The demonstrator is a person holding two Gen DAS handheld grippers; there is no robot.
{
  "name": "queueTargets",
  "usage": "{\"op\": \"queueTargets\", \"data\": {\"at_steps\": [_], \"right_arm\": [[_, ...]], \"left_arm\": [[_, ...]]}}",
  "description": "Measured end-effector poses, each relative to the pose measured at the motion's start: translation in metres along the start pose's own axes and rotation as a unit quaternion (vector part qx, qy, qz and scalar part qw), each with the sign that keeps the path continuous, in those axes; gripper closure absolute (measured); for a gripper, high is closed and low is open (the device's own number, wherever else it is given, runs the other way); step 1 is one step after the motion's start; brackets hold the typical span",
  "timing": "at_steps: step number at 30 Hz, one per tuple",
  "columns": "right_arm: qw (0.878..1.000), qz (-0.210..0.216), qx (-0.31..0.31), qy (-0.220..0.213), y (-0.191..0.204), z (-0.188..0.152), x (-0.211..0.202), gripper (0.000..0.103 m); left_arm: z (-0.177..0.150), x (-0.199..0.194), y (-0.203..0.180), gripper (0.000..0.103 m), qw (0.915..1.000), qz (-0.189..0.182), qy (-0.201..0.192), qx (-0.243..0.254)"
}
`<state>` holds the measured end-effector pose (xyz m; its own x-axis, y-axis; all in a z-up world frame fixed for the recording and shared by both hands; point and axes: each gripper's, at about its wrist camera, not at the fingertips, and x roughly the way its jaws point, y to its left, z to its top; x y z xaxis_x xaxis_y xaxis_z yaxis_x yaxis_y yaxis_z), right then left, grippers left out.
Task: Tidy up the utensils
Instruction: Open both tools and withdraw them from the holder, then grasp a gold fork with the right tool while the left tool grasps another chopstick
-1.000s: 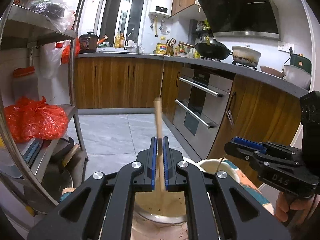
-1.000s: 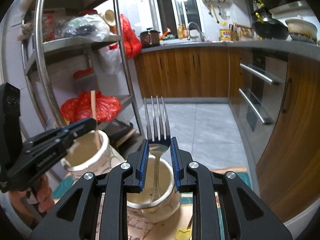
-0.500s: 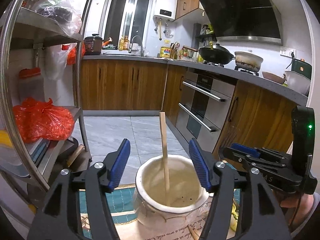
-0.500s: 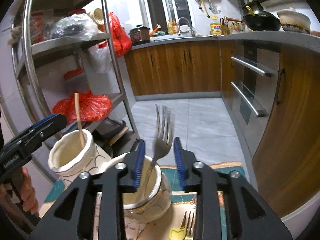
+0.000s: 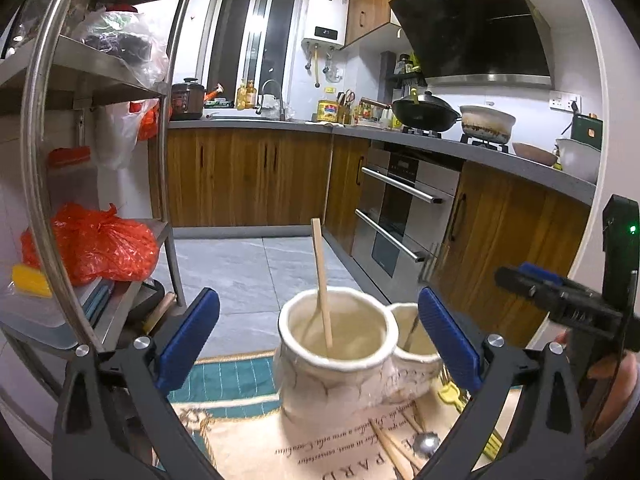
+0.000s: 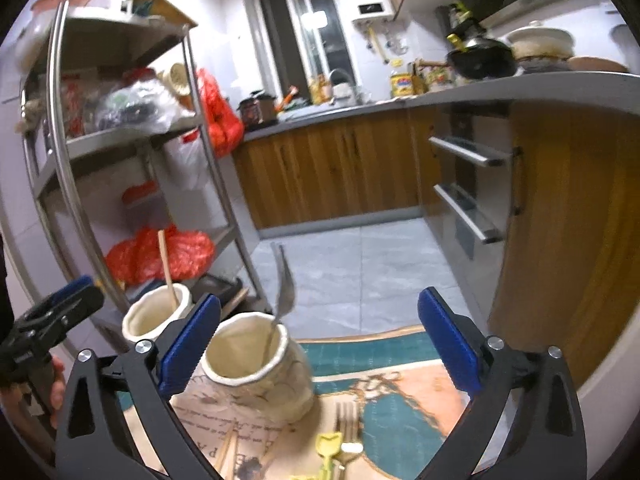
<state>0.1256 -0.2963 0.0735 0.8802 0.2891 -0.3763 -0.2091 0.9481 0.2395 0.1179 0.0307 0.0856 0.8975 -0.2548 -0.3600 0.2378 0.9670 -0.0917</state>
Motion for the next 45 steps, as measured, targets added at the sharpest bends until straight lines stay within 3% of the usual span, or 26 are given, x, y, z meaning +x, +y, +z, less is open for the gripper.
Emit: {"op": "queueTargets", "data": {"at_steps": [6,12,32,37,45], "right_arm": [[0.999,-0.021,0.024,0.005,-0.017,-0.010,-0.022,0.005],[0.999,-0.033,0.019,0.010,-0.022,-0.023,-0.038,0.005],[0.993,-0.093,-0.047,0.063,-0.025,-0.070,-0.052,0.005],[0.989,-0.093,-0.076,0.082,-0.019,-0.081,-0.047,0.005],[0.990,-0.044,-0.047,0.123,-0.029,-0.092,-0.045,0.005]], "left_arm": [[-0.014,-0.019,-0.001,0.005,0.9999,0.001,0.009,-0.014],[-0.030,-0.024,0.002,0.005,0.9979,-0.012,0.050,-0.040],[-0.082,-0.021,0.000,0.005,0.9890,0.035,0.141,-0.030],[-0.091,-0.018,-0.004,0.005,0.9888,0.041,0.142,-0.022],[-0.100,-0.009,-0.025,0.006,0.9817,0.018,0.190,0.007]]}}
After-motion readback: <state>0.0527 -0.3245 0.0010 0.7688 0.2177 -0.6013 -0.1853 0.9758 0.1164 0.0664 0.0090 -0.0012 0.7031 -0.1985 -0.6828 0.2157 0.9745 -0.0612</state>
